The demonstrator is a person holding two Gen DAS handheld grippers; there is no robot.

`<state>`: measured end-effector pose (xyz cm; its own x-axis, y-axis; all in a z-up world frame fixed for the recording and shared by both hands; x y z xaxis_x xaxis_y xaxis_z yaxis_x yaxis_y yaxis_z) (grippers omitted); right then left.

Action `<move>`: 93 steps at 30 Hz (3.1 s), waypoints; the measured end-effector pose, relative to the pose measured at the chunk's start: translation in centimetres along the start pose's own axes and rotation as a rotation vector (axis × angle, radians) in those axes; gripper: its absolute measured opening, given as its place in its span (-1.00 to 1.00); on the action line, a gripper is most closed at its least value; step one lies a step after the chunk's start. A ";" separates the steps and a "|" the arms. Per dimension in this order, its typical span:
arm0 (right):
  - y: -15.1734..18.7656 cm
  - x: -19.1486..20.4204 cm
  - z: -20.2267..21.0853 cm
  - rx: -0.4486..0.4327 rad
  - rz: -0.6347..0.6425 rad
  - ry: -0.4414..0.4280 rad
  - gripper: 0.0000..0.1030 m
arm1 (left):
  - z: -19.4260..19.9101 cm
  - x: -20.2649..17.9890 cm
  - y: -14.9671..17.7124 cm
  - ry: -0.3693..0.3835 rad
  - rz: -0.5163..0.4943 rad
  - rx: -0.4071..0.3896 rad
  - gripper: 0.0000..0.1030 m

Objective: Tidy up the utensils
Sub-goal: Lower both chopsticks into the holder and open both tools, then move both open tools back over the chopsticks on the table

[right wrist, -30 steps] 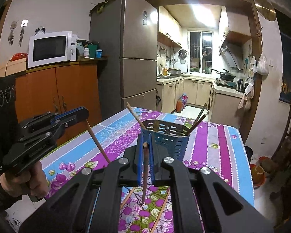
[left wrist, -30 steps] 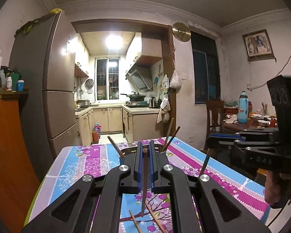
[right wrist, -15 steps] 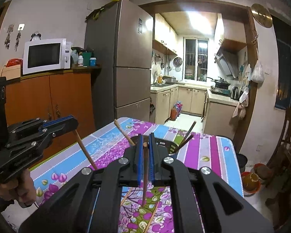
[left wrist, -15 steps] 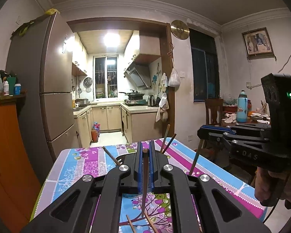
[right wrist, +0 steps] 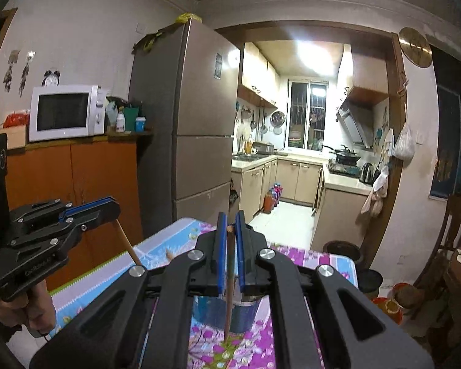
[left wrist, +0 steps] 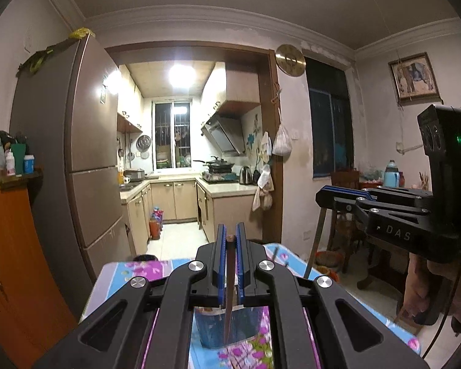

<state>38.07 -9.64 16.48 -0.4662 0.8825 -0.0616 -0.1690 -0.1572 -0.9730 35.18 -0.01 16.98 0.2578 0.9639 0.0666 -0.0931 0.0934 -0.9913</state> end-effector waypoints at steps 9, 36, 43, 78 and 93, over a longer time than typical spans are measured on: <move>-5.3 -1.9 -3.2 -0.027 0.010 0.019 -0.91 | -3.2 1.4 -5.5 -0.031 0.006 -0.045 -0.86; 1.2 -4.5 -13.6 0.122 -0.078 0.000 -0.91 | -14.9 5.0 2.8 -0.050 0.060 0.145 -0.86; 1.4 -4.9 -13.9 0.135 -0.083 0.008 -0.89 | -15.2 5.6 3.4 -0.066 0.069 0.161 -0.58; 3.7 0.3 8.0 -0.079 -0.017 -0.032 0.56 | 5.1 6.1 4.8 -0.158 0.042 -0.021 0.79; 25.6 5.9 10.9 0.116 -0.123 -0.032 -0.29 | 11.1 -0.6 27.8 -0.052 0.052 0.266 0.81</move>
<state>21.53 -13.33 -6.39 -0.4630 0.8840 0.0650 -0.3243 -0.1008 -0.9406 21.79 4.74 -9.36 0.1971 0.9800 0.0286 -0.3563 0.0987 -0.9291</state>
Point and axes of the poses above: each gripper's, at about its wrist camera, not at the fingertips, and z roughly against the way its jaws point, x to its left, y to its underside, the point moved 10 cm from there along -z, roughly the way its jaws point, and after that the axes turned 2 degrees about -z, right-handed, at the moved point
